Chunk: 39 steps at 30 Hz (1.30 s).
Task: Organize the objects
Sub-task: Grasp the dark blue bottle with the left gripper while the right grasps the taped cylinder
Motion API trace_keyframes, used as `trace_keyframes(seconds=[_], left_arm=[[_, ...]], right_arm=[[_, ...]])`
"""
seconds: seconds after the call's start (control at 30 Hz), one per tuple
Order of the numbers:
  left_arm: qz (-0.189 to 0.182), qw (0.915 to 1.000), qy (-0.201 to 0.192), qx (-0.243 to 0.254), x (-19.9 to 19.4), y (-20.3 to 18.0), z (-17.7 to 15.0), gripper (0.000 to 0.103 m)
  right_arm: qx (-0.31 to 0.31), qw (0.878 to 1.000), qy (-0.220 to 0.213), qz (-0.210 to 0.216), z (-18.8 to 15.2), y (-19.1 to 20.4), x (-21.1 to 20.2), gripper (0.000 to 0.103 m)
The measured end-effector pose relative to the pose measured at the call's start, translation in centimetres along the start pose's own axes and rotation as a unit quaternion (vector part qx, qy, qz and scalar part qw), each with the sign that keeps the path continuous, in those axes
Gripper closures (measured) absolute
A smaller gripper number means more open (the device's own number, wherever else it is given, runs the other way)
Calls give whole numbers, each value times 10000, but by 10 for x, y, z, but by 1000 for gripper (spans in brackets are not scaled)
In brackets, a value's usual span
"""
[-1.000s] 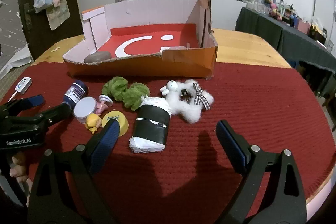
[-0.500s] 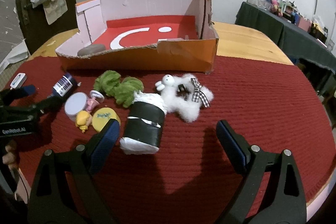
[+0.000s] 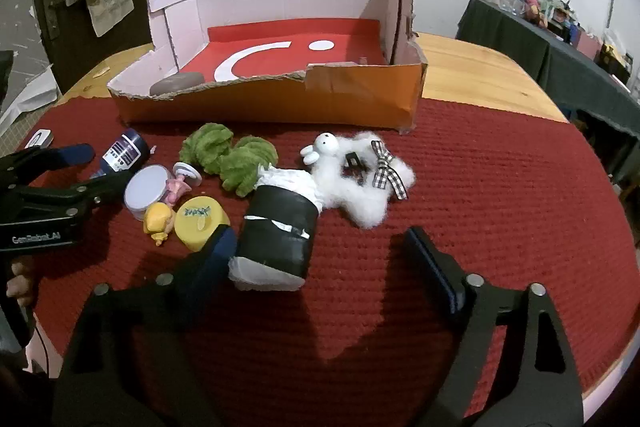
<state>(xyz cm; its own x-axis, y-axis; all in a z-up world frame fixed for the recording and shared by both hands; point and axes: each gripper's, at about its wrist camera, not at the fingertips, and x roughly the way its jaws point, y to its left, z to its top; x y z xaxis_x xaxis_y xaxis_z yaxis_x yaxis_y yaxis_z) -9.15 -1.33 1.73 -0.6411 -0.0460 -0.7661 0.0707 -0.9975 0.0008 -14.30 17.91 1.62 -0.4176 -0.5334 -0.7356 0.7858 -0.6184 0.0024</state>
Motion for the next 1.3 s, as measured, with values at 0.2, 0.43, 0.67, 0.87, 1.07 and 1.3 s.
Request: trace_keyframes(seconds=[0.2, 0.43, 0.67, 0.87, 1.07, 1.3], left_arm=[[-178, 9998, -20, -5, 0, -2, 2, 29], [-429, 9991, -39, -5, -3, -7, 1, 49], [-523, 9986, -80, -4, -5, -13, 0, 74], [-535, 9984, -140, -62, -10, -16, -1, 74], [-549, 9980, -275, -113, -19, -14, 1, 74], [-602, 9977, -276, -121, -21, -16, 1, 74]], right_arm=[[-44, 9999, 14, 96, 3, 4, 0, 40], [-71, 9997, -13, 220, 3, 6, -1, 56], [-167, 9993, -26, 333, 2, 12, -2, 69], [-2, 9985, -26, 549, 2, 6, -8, 69], [-3, 9982, -175, 566, 6, 4, -18, 69], [13, 9978, -190, 629, 8, 3, -20, 69]])
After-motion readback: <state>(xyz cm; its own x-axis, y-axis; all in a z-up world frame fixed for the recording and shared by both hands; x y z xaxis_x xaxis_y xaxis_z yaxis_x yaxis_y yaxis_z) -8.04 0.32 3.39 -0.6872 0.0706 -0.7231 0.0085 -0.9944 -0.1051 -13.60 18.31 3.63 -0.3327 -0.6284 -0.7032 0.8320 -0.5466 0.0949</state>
